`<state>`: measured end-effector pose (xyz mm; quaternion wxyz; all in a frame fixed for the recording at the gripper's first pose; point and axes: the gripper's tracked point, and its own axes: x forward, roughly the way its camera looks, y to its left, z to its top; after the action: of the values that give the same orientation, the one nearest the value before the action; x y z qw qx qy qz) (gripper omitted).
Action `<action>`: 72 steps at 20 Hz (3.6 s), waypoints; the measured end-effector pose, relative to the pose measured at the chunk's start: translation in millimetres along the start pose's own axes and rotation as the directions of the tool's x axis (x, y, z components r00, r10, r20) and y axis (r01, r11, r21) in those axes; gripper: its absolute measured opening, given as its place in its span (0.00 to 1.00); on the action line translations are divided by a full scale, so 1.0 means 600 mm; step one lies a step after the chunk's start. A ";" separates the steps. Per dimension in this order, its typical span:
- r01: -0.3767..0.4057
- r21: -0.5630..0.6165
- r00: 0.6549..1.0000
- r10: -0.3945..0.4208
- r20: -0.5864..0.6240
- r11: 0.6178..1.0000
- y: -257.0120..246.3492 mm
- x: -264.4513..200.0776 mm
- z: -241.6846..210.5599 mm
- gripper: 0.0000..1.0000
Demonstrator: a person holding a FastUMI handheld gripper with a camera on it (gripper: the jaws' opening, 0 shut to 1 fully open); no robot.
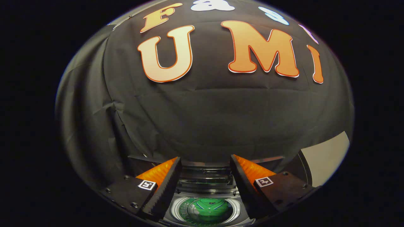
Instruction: Put the clothes into the washing machine and then close the washing machine lid.
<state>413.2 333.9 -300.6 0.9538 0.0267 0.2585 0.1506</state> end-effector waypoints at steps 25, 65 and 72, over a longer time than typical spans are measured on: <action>0.070 -0.023 0.997 -0.070 -0.028 0.997 -0.011 -0.008 -0.038 1.00; 0.053 -0.043 0.992 -0.048 0.117 0.998 0.004 -0.120 -0.157 0.99; 0.049 -0.053 0.998 -0.051 -0.029 0.997 0.003 -0.096 -0.255 0.99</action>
<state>288.5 314.1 -404.7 0.9537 -0.0070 0.2695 0.1337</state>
